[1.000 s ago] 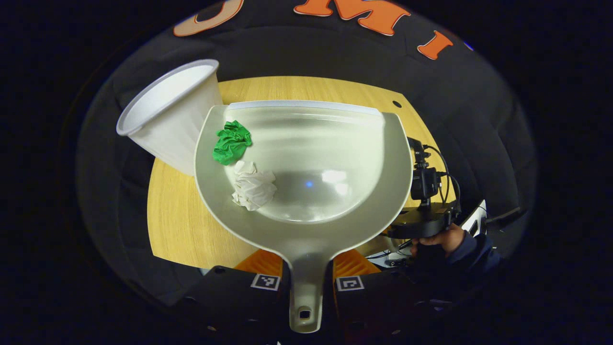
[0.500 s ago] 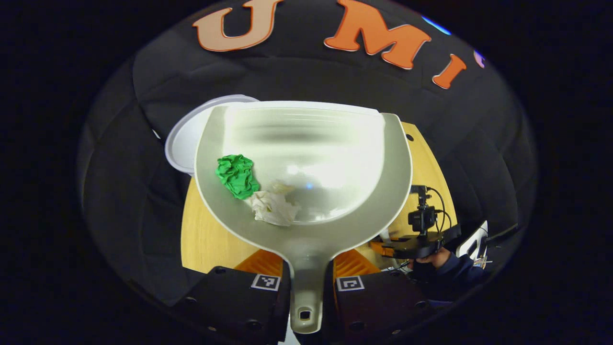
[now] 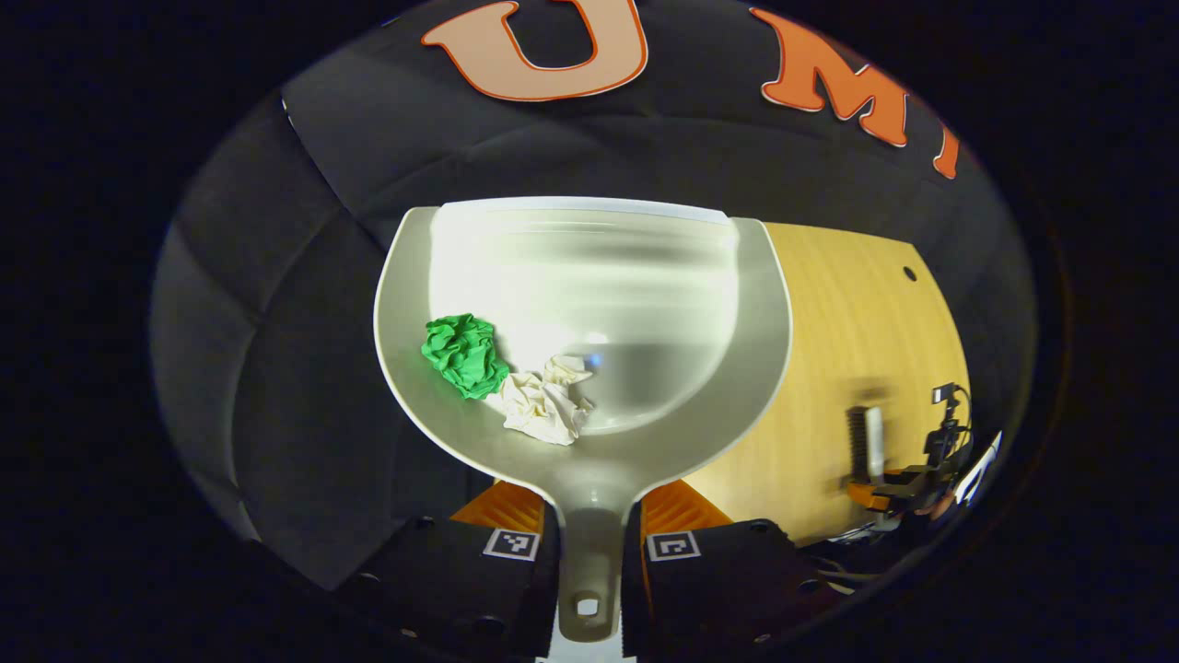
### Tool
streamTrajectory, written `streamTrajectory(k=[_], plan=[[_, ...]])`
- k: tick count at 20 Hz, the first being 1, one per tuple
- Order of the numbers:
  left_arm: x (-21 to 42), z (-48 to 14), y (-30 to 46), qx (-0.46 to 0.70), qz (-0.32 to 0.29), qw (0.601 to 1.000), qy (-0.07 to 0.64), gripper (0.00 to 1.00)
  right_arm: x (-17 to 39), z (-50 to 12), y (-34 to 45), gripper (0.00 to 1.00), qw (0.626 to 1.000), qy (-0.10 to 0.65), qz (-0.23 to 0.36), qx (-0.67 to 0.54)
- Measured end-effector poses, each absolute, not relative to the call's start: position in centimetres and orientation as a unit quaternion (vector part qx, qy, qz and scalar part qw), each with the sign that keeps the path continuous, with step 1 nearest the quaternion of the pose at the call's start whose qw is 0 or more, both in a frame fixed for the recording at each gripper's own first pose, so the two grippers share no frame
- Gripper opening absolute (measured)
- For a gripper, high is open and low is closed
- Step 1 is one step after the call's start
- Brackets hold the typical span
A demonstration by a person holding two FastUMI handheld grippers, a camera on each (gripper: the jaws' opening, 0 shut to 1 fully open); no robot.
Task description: Pick up the small broom and dustpan from the desktop, sweep the trash into the dustpan with the broom, and then empty the trash into the garbage bin.
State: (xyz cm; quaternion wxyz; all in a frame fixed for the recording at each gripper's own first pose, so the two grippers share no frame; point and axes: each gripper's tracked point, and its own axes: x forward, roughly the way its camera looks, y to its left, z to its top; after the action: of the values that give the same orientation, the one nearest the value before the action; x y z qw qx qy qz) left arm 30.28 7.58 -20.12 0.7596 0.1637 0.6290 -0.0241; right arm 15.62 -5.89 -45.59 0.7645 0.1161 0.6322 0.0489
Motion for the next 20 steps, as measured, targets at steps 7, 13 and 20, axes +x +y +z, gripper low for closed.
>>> streamTrajectory(k=[7, 13, 20], plan=[[33.7, -17.9, 10.3, 0.35, -0.03, 0.71, 0.61, 0.28, 16.1, -46.4, -7.0, 0.75, 0.762, 0.634, 0.04, 0.127], [36.3, -16.6, 11.2, 0.522, -0.062, 0.636, 0.565, 0.28, 16.1, -47.0, -7.6, 0.75, 0.76, 0.634, 0.036, 0.139], [40.7, -14.8, 11.3, 0.689, -0.043, 0.559, 0.46, 0.28, 16.5, -47.4, -8.7, 0.76, 0.759, 0.633, 0.033, 0.147]])
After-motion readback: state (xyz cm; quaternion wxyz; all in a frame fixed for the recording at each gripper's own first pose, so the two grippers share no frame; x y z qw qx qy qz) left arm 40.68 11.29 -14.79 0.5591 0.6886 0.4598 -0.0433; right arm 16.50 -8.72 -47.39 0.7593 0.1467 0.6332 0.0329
